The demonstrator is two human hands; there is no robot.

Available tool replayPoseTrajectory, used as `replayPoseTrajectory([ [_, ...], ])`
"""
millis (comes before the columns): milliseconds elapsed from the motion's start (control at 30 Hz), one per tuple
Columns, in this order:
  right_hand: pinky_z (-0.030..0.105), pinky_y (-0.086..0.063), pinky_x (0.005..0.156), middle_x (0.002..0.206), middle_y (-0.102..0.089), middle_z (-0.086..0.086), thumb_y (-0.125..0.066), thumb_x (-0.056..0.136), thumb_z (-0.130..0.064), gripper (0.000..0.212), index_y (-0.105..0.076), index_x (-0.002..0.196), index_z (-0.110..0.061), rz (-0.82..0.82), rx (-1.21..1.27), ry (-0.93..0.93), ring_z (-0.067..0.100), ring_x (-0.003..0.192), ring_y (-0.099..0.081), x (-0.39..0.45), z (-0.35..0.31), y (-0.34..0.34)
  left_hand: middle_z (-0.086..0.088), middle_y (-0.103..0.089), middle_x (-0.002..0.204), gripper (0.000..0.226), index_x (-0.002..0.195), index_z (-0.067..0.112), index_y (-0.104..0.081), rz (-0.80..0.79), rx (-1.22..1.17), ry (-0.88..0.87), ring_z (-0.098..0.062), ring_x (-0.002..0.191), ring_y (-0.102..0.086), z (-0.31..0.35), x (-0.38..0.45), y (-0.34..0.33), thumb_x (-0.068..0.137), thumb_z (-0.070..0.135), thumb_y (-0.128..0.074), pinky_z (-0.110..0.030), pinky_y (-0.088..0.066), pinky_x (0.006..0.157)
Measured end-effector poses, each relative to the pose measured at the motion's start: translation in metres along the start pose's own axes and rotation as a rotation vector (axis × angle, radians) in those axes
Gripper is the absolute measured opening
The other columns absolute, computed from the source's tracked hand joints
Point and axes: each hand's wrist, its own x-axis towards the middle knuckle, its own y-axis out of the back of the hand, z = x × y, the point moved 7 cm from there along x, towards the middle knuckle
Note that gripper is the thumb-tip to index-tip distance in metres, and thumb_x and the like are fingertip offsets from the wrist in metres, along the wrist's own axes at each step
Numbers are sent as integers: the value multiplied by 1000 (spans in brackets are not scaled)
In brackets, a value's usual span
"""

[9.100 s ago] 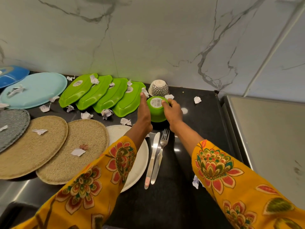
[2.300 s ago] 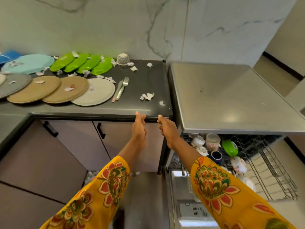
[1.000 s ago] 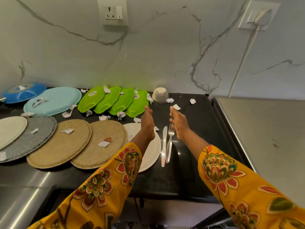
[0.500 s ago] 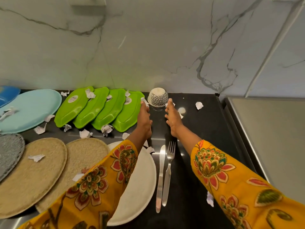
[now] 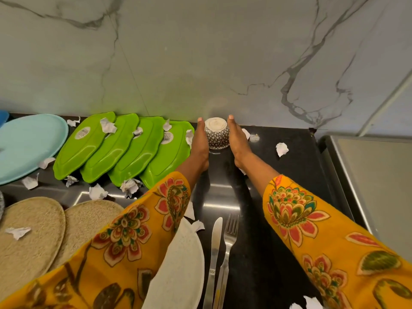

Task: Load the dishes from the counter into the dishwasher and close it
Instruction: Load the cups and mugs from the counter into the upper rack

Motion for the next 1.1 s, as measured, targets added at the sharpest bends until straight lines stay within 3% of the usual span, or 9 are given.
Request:
replayPoseTrajectory([
  [100, 44, -41, 105, 132, -56, 6, -33, 69, -78, 87, -53, 130, -20, 3, 16, -58, 23, 122, -51, 6, 9, -3, -7, -61, 121, 60, 127, 2, -55, -38, -23, 8, -20, 108, -59, -5, 15, -3, 102, 45, -20, -17, -52, 69],
  [167, 44, -44, 102, 126, -60, 5, -34, 64, -77, 86, -58, 124, -20, 26, 25, -62, 23, 116, -55, 7, 13, 0, -15, -62, 124, 64, 126, 4, -58, -19, -21, 7, -27, 111, -60, -8, 17, 0, 100, 50, -20, -26, -51, 80],
  [300, 41, -48, 95, 116, -64, 7, -46, 88, -52, 41, -62, 104, -18, 67, 26, -35, 23, 108, -58, -15, 6, 7, -16, -64, 120, 65, 122, 5, -61, 2, -14, -25, -29, 111, -61, -12, 3, 6, 99, 53, -22, -43, -49, 98],
  [367, 38, -48, 94, 120, -61, 8, -54, 90, -42, 28, -55, 104, -18, 83, 24, -42, 23, 112, -56, -25, 10, 11, -15, -66, 117, 64, 119, 8, -63, 12, -1, -47, -28, 108, -63, -11, -10, 11, 98, 54, -24, -44, -48, 98],
  [567, 39, -49, 95, 120, -58, 8, -66, 83, -31, 41, -53, 117, -12, 143, 42, -48, 22, 112, -54, -80, 15, 21, -11, -65, 114, 71, 113, 12, -64, 186, 150, -117, -25, 102, -62, -17, -43, 42, 77, 63, -31, -45, -50, 93],
  [633, 37, -51, 90, 117, -59, 7, -67, 83, -28, 36, -53, 112, -14, 154, 47, -35, 21, 108, -55, -103, 16, 25, -12, -59, 120, 57, 110, 13, -61, 207, 193, -120, -28, 108, -57, -17, -68, 49, 80, 56, -38, -46, -47, 96],
  [700, 38, -53, 88, 113, -59, 6, -68, 82, -26, 32, -53, 108, -15, 165, 49, -18, 20, 105, -56, -129, 14, 31, -12, -52, 127, 42, 116, 13, -57, 205, 204, -121, -28, 111, -53, -22, -91, 55, 88, 43, -47, -45, -46, 99],
  [800, 42, -54, 89, 111, -58, 5, -68, 82, -25, 31, -53, 107, -16, 168, 32, 25, 18, 102, -56, -173, 10, 40, -12, -49, 131, 54, 128, 16, -54, 179, 232, -149, -28, 113, -54, -32, -128, 61, 82, 44, -52, -46, -48, 97],
  [1100, 40, -53, 89, 105, -58, 1, -69, 82, -30, 34, -55, 109, -14, 269, -48, 91, 17, 99, -56, -326, 34, 84, -9, -50, 136, 45, 134, 12, -48, 81, 234, -188, -26, 120, -52, -75, -269, 70, 92, 25, -58, -43, -47, 100],
])
